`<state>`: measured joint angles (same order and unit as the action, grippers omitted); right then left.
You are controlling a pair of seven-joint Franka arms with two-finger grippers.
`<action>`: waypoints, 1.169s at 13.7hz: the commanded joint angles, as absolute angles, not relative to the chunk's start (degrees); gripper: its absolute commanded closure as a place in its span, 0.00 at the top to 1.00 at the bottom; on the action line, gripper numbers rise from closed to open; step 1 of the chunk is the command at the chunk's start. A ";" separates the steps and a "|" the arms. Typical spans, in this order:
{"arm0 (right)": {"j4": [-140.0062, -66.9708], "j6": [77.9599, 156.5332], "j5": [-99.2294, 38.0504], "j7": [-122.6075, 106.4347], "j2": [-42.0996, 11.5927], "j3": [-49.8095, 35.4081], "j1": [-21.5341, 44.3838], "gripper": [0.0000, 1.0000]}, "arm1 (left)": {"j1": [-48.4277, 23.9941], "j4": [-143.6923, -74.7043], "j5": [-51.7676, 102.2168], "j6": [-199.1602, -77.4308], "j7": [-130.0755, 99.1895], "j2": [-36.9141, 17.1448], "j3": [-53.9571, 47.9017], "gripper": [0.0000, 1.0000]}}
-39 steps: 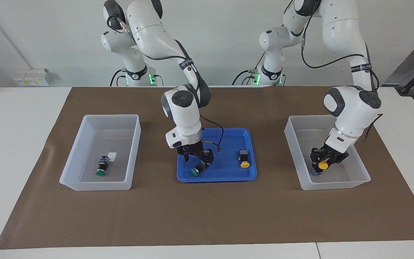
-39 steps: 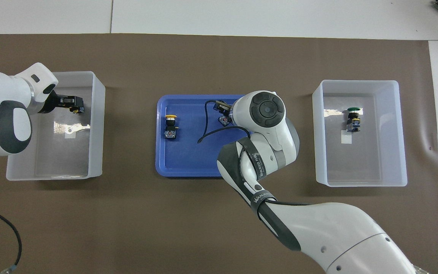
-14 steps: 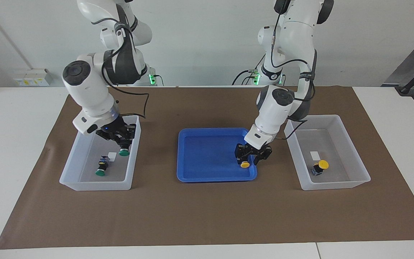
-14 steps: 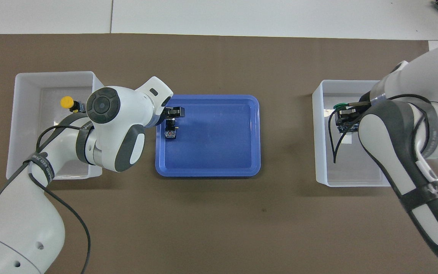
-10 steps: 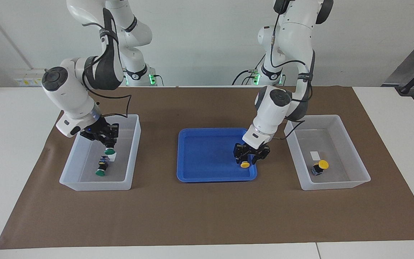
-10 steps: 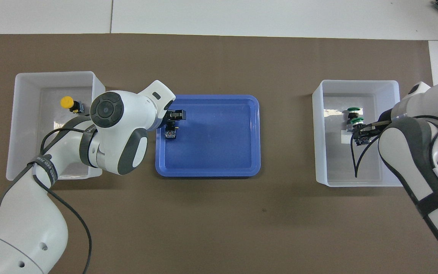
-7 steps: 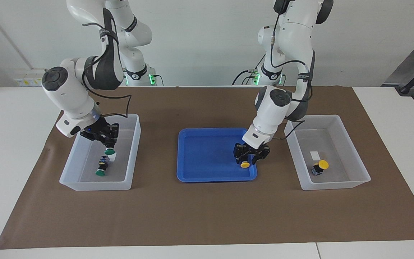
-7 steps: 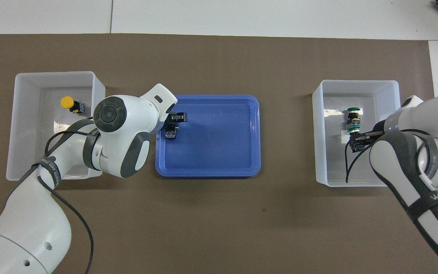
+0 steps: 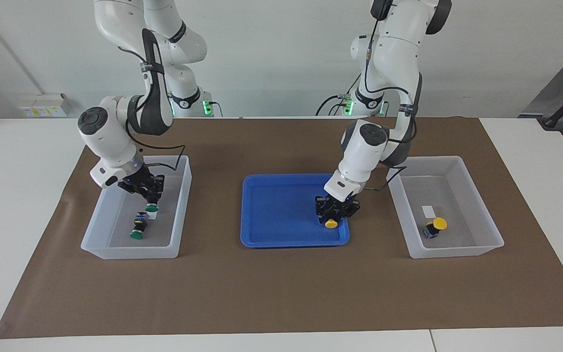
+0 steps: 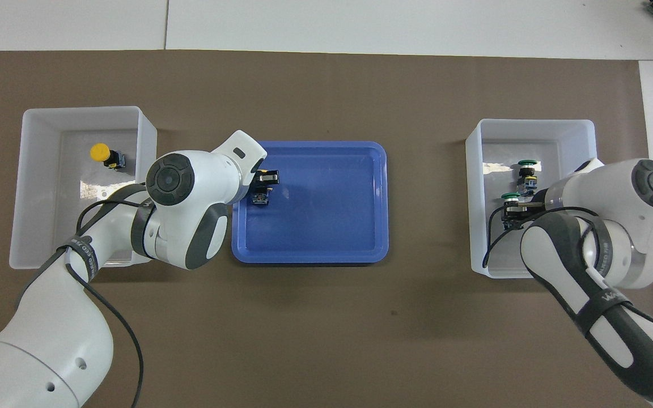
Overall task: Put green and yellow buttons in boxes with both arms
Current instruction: 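Grasp the black button with yellow top using the left gripper, then carry the black button into the bin while the right gripper withdraws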
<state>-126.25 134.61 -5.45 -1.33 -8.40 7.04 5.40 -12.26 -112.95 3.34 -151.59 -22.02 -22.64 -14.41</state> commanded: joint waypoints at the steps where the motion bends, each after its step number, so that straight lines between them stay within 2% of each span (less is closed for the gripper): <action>1: -126.22 135.70 -5.98 0.96 -8.26 6.86 6.32 0.97 | -12.92 -110.76 3.16 -151.53 -23.20 -22.93 -13.54 0.00; 2: -125.25 135.70 -5.98 0.97 -8.09 6.86 6.24 1.00 | -12.75 -109.61 3.16 -150.57 -23.12 -23.11 -13.54 0.00; 5: -119.55 131.06 -4.75 0.97 -7.39 7.12 6.42 1.00 | -11.52 -103.30 3.25 -143.12 -22.85 -23.29 -13.10 0.00; 7: -114.64 125.54 -1.78 0.88 -7.21 7.21 6.33 1.00 | -8.72 -97.33 3.16 -135.65 -22.41 -23.12 -13.10 0.00; 11: -106.72 113.85 0.26 0.79 -4.23 7.12 6.42 1.00 | -1.42 -89.93 2.90 -124.22 -17.60 -22.41 -13.18 0.00; 16: -97.32 96.19 0.44 0.35 1.40 7.21 5.71 1.00 | 10.44 -88.77 2.99 -118.74 2.78 -21.98 -13.10 0.00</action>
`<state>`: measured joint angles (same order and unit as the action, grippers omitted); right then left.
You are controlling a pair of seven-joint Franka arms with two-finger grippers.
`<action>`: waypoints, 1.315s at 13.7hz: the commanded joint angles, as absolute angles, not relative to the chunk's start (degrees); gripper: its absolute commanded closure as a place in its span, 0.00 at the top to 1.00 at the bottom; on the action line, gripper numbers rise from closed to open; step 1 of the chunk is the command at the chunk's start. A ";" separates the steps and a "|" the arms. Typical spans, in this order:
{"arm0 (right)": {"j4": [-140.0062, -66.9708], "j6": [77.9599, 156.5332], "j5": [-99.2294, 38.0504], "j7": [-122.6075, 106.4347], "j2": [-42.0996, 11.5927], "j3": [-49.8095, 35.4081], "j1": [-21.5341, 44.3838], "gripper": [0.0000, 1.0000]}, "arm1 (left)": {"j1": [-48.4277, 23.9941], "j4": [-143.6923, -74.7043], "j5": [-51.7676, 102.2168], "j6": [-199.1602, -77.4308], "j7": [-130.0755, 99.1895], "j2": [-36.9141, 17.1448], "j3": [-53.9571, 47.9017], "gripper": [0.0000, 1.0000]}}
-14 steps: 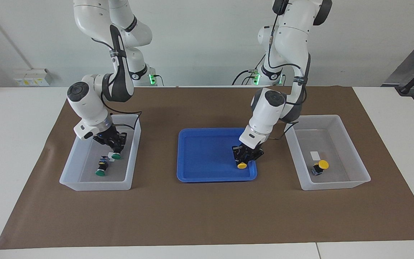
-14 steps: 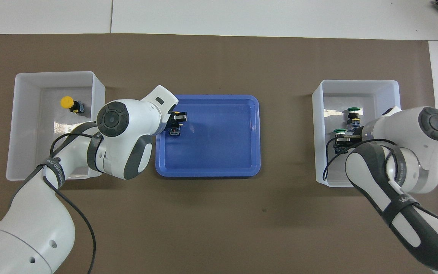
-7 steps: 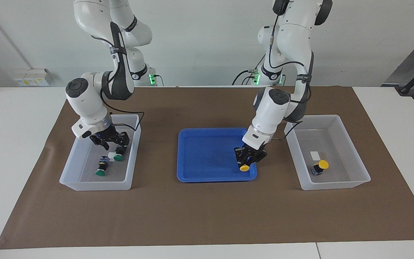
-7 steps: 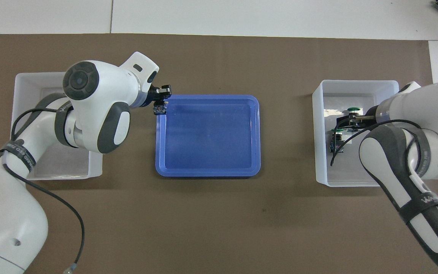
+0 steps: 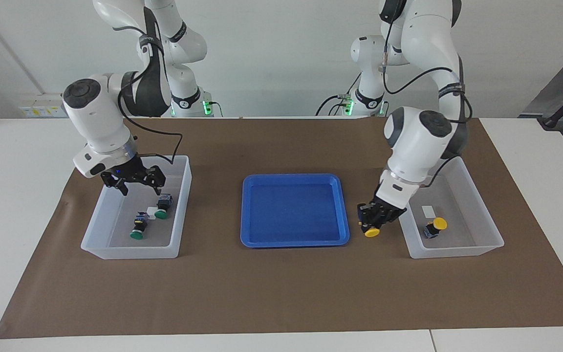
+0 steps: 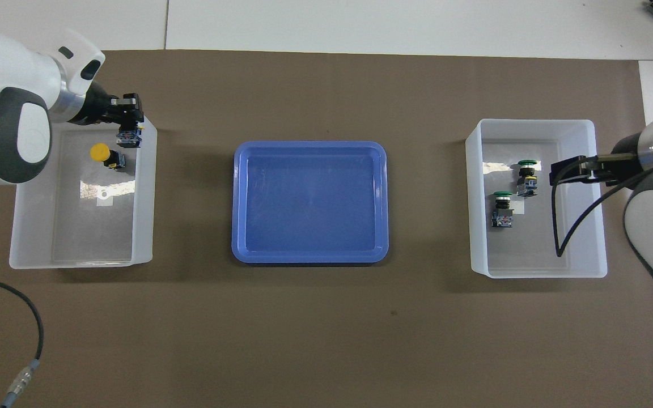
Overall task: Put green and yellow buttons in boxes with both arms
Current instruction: 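Carry the black button into the bin while the right gripper withdraws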
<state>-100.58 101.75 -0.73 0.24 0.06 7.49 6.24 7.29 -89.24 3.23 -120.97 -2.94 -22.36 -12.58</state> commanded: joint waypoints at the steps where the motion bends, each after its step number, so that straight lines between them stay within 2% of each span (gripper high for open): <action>1: -94.51 91.89 0.44 0.44 1.67 7.29 5.71 1.00 | 12.55 -89.03 2.99 -118.48 6.29 -21.89 -13.01 0.00; 3: -93.43 89.65 0.53 0.35 3.59 7.29 5.54 1.00 | 15.55 -89.91 2.90 -118.74 11.67 -21.54 -12.83 0.00; 5: -98.15 89.83 1.49 0.27 6.58 6.95 4.75 1.00 | 17.74 -92.97 0.98 -122.14 13.53 -21.01 -12.83 0.00; 9: -97.12 89.65 1.49 0.79 5.98 6.24 3.61 1.00 | 18.63 -103.42 -1.84 -136.19 13.45 -21.71 -12.83 0.00; 11: -96.24 89.74 1.32 0.79 5.63 1.96 0.02 1.00 | 18.46 -107.82 -1.85 -142.36 13.45 -22.06 -12.83 0.00; 12: -96.33 89.91 1.23 0.97 5.63 1.85 0.35 1.00 | 18.54 -109.41 -1.85 -143.17 13.45 -22.15 -12.83 0.00; 13: -96.42 90.09 1.14 0.97 5.63 2.37 1.31 1.00 | 18.54 -110.47 -1.85 -143.26 13.45 -21.97 -12.83 0.14; 16: -96.68 90.00 1.14 0.97 5.80 3.16 1.67 1.00 | 18.72 -110.31 -1.85 -142.56 13.62 -21.88 -12.83 0.67; 17: -96.77 90.09 1.14 0.97 5.80 3.25 1.67 1.00 | 18.72 -109.87 -1.85 -142.30 13.62 -21.97 -12.83 0.79; 18: -96.77 90.09 1.14 0.97 5.80 3.25 1.67 1.00 | 18.72 -108.91 -1.85 -141.69 13.62 -22.06 -12.83 0.97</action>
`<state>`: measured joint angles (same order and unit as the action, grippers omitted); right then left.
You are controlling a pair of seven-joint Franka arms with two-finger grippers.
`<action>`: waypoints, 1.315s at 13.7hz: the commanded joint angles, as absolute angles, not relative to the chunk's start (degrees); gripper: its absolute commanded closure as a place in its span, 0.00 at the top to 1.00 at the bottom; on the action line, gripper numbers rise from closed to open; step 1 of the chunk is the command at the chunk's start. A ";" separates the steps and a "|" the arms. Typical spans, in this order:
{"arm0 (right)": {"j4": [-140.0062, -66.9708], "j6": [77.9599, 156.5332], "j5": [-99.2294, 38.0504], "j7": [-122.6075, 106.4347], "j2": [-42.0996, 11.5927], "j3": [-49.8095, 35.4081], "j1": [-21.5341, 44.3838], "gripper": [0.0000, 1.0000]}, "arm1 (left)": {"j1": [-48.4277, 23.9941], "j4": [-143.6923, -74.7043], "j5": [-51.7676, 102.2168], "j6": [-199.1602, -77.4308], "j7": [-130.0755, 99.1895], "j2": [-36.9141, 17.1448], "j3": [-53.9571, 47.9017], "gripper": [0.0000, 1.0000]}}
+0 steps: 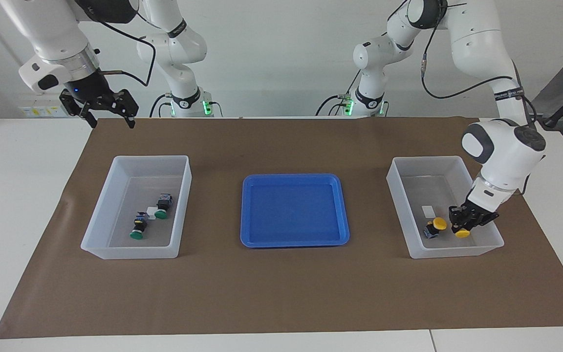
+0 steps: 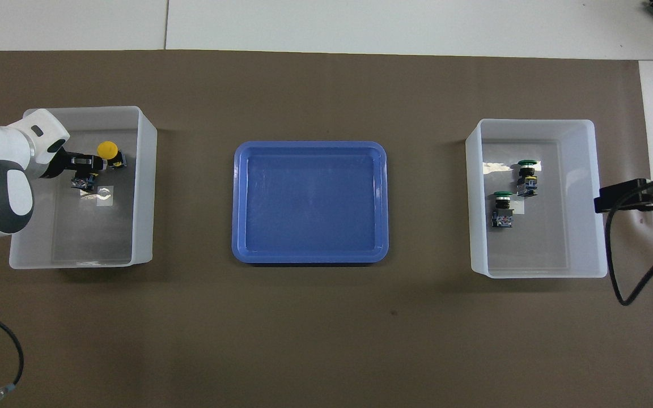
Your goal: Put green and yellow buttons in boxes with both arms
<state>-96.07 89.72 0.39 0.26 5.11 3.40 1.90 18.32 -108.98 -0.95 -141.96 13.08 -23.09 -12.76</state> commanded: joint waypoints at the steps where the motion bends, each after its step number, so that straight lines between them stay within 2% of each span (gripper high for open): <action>1: -96.77 90.09 1.14 0.97 5.80 3.25 1.67 1.00 | 18.72 -107.33 -1.85 -139.94 13.62 -22.15 -12.83 1.00; 7: -97.03 90.00 1.06 1.05 6.06 3.25 1.76 1.00 | 15.48 -90.73 -1.67 -119.65 12.83 -21.97 -12.92 1.00; 11: -96.86 89.74 1.14 0.88 5.98 3.25 1.76 1.00 | 10.39 -84.91 -1.93 -109.19 6.88 -21.27 -13.18 1.00; 16: -96.85 90.44 0.53 0.62 6.33 2.64 1.76 1.00 | 0.29 -75.34 -6.93 -94.17 2.73 -21.36 -12.75 1.00; 18: -96.86 90.44 0.44 0.61 6.33 2.64 1.58 1.00 | -1.75 -74.01 -7.03 -89.93 -1.47 -21.01 -12.92 1.00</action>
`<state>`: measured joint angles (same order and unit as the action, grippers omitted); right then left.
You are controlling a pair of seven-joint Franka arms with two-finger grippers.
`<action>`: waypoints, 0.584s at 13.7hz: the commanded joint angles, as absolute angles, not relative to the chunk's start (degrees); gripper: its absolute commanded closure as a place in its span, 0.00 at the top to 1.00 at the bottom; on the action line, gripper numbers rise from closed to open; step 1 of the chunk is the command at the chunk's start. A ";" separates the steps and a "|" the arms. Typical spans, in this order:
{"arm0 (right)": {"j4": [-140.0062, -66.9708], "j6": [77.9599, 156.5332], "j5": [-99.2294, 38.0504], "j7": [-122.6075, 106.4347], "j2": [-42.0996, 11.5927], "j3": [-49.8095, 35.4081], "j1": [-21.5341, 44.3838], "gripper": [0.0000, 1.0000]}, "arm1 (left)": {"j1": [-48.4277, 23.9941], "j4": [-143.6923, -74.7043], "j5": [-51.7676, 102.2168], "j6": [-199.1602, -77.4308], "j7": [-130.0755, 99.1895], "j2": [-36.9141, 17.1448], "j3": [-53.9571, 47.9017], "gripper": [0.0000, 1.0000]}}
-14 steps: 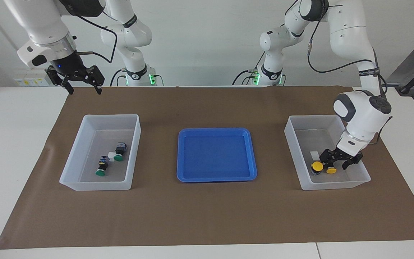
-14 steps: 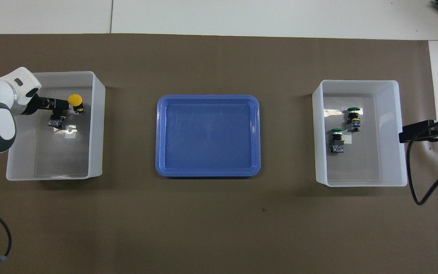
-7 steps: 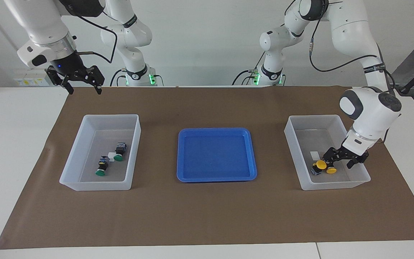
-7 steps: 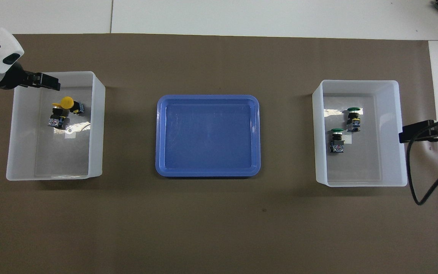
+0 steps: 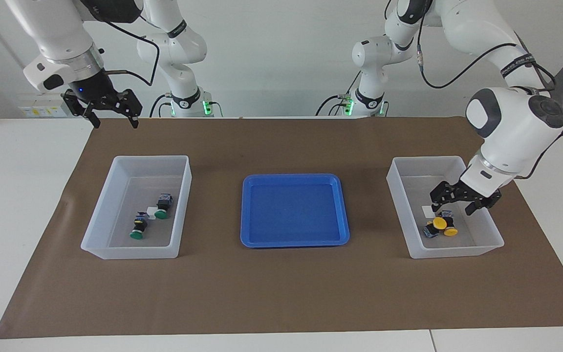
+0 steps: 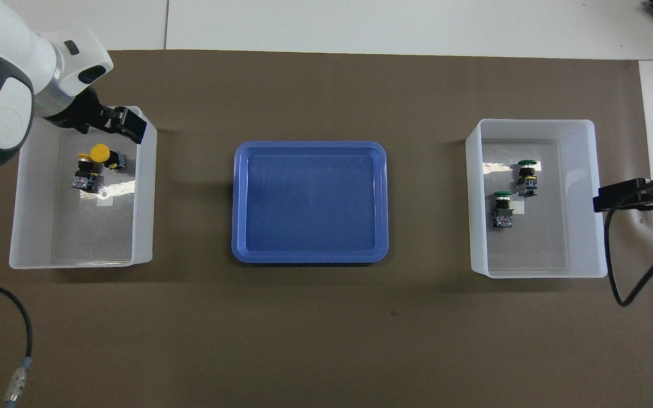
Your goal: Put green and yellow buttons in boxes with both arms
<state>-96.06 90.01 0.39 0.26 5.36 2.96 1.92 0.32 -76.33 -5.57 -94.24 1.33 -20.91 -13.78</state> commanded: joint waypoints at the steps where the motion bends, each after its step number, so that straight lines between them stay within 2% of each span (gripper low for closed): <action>1: -96.86 90.53 0.53 0.62 6.33 2.64 1.58 1.00 | -1.84 -73.83 -6.77 -88.43 -1.93 -19.35 -13.27 1.00; 4: -96.86 90.53 0.44 0.53 6.33 2.64 1.67 1.00 | -2.02 -74.18 -6.50 -85.60 -1.85 -14.52 -13.53 1.00; 7: -96.86 90.44 0.53 0.53 6.33 2.64 1.58 1.00 | 0.34 -83.73 -6.50 -90.23 -1.41 -9.77 -13.18 1.00; 8: -96.86 90.53 0.53 0.53 6.33 2.64 1.58 1.00 | 0.70 -84.63 -5.98 -91.57 -1.49 -9.58 -13.18 1.00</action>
